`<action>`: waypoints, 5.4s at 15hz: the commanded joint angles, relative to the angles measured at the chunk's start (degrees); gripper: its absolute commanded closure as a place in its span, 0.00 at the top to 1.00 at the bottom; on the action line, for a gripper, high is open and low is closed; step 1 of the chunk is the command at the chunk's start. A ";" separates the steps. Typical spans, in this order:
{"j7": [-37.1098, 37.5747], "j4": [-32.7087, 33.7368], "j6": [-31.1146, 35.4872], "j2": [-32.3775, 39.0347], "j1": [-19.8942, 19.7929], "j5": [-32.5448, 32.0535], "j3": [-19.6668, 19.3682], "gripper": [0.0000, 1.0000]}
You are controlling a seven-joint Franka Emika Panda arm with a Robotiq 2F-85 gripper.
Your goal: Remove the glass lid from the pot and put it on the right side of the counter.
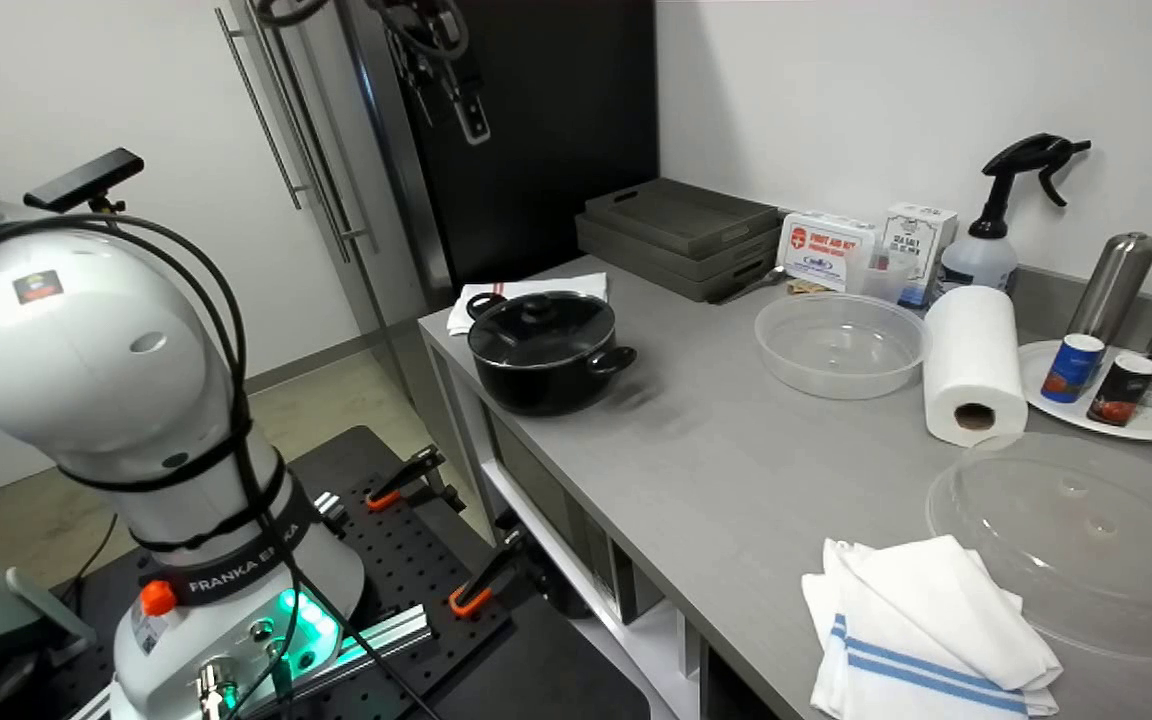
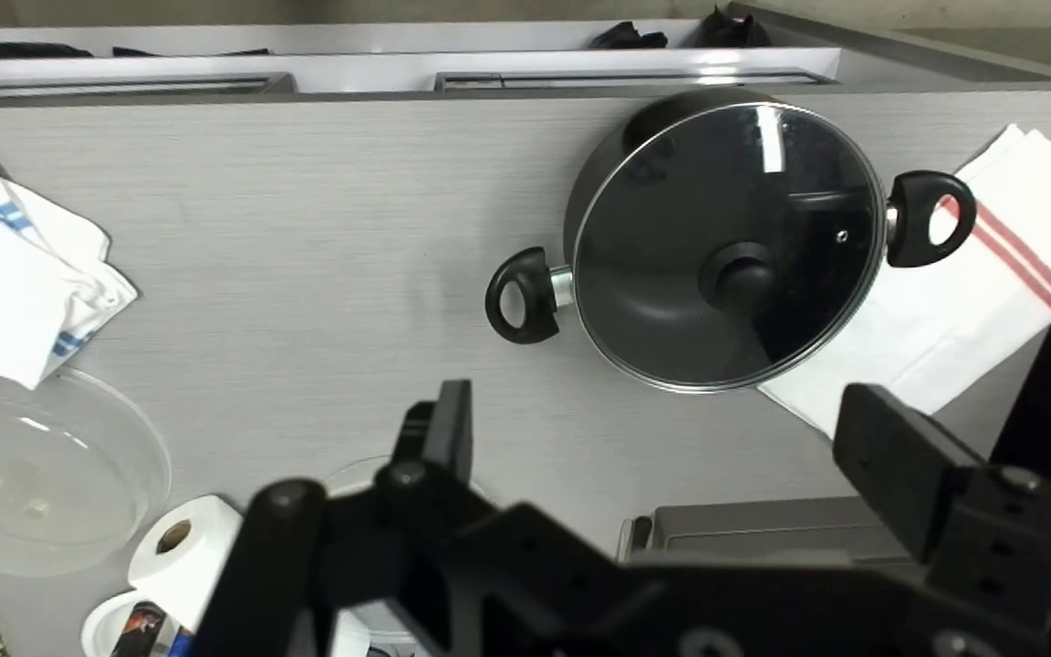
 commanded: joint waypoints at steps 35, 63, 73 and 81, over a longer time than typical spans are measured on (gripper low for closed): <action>-6.13 27.92 8.13 59.49 5.35 -1.04 4.96 1.00; -16.33 31.65 15.57 72.32 6.65 1.34 5.79 1.00; -15.39 27.76 18.53 71.43 7.18 -0.32 5.37 1.00; -14.29 26.47 20.93 71.48 8.01 -1.76 5.19 1.00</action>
